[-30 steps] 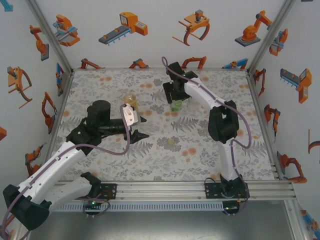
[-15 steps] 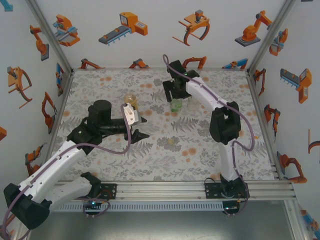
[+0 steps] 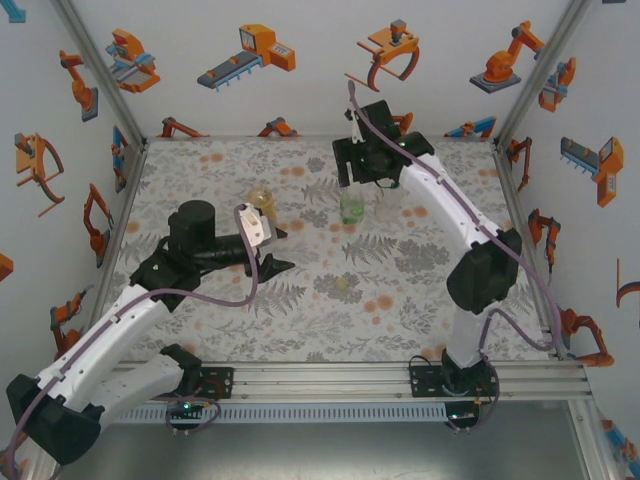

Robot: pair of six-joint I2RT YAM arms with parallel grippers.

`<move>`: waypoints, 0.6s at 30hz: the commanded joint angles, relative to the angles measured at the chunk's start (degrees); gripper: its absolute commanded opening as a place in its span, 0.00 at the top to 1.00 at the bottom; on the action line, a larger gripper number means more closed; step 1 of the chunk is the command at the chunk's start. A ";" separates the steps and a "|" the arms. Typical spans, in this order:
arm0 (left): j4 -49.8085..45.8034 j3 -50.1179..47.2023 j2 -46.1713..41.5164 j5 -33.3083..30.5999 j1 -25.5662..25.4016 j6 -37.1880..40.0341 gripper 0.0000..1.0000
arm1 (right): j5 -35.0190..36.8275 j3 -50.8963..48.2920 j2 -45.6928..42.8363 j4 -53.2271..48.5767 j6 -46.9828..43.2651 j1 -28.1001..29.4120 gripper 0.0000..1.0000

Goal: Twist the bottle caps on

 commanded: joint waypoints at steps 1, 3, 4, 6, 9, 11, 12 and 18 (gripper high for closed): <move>3.81 -1.55 -2.80 -4.21 1.13 -2.02 0.37 | -4.98 -6.12 -4.49 6.54 1.89 0.89 0.32; 4.52 -2.20 -4.12 -7.21 1.69 -2.27 0.36 | -7.93 -10.95 -7.17 11.48 2.91 1.21 0.33; 4.77 -2.45 -4.70 -8.34 1.88 -2.24 0.35 | -9.68 -13.30 -8.30 13.97 3.20 1.33 0.33; 5.10 -2.86 -5.81 -10.62 2.23 -2.17 0.34 | -12.80 -18.41 -10.62 20.26 4.17 1.66 0.33; 6.24 -3.94 -7.95 -14.16 2.59 -2.01 0.23 | -15.83 -25.98 -13.30 30.74 4.67 2.75 0.32; 7.45 -4.94 -9.49 -16.85 2.81 -2.17 0.17 | -16.88 -30.00 -14.24 36.54 4.11 3.89 0.32; 7.80 -5.25 -9.92 -17.71 2.90 -2.15 0.15 | -17.37 -31.51 -14.41 38.67 3.61 4.40 0.32; 9.12 -6.06 -10.74 -25.76 3.52 -3.94 0.07 | -18.67 -38.63 -12.51 53.63 -1.48 8.57 0.32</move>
